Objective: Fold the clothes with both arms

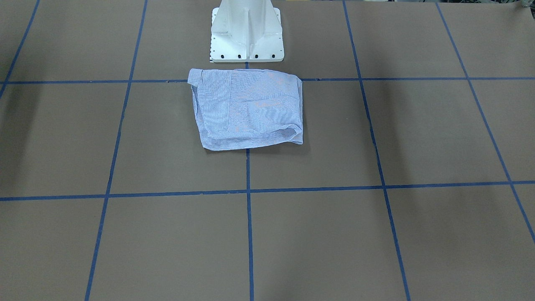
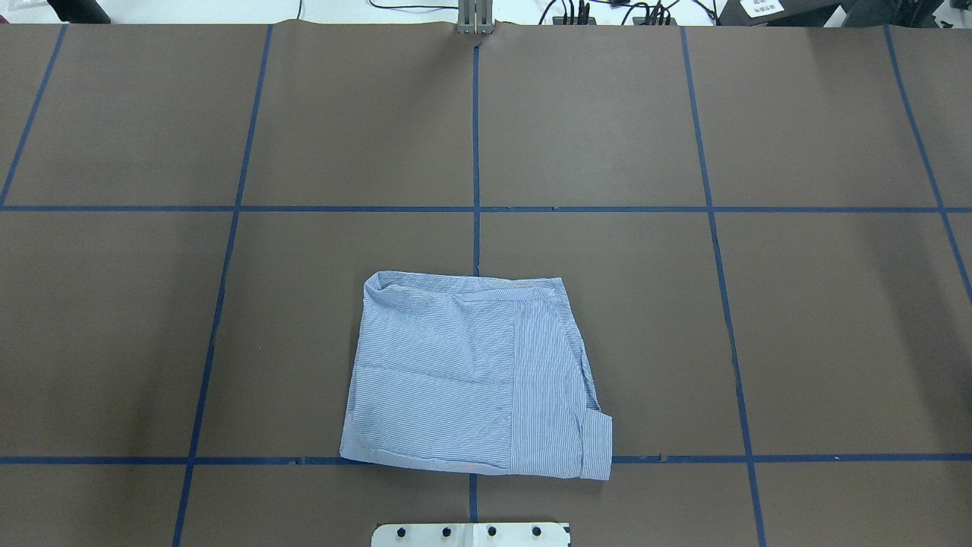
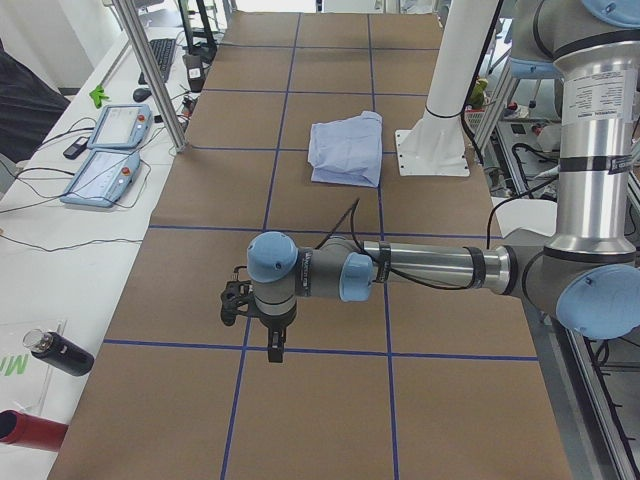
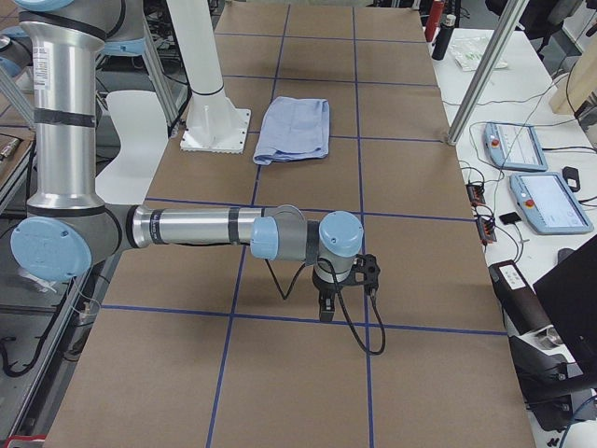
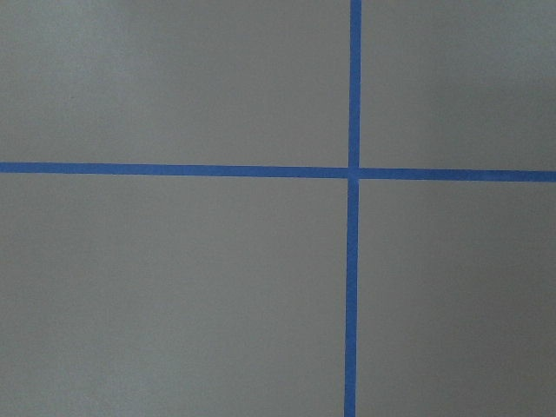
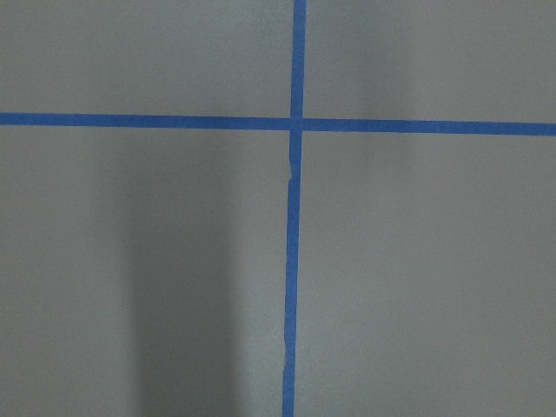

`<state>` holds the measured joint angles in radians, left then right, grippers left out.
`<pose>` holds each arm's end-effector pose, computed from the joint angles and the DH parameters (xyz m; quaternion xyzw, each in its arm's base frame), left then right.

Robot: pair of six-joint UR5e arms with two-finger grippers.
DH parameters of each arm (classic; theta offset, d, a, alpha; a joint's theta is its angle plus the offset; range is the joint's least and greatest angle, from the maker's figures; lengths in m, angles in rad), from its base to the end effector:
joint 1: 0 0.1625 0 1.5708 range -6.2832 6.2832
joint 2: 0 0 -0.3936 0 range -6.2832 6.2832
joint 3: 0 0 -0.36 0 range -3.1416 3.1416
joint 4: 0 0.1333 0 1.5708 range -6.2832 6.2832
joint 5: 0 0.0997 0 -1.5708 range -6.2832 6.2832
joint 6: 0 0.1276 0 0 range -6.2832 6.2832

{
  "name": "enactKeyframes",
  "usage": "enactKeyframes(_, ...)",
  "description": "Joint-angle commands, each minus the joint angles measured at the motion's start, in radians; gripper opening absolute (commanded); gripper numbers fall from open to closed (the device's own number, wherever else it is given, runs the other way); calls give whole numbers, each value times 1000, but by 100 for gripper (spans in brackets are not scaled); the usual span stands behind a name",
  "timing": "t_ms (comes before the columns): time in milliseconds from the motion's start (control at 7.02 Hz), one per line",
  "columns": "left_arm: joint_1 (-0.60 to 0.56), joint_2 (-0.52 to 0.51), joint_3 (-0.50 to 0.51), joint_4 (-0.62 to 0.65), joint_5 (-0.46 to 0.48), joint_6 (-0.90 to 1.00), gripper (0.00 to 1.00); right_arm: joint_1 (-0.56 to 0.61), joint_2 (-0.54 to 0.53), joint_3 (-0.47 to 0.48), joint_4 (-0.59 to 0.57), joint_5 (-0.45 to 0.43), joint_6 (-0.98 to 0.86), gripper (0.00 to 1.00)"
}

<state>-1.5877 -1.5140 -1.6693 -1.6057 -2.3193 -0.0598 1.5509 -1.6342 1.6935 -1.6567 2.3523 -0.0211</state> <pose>-0.0540 -0.4431 0.6260 0.0278 0.3660 -0.0217 0.9300 0.0348 -0.4325 0.6272 -0.0121 -0.3809 -0.0139 0.9245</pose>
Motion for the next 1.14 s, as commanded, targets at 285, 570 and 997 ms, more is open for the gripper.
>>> enactKeyframes(285,0,-2,2,0,0,0,99,0,11,-2,-2,5,-13,100)
enactKeyframes(570,0,-2,2,0,0,0,99,0,11,-3,-2,4,-7,100)
enactKeyframes(997,0,-2,0,3,0,0,99,0,10,-5,0,-1,171,100)
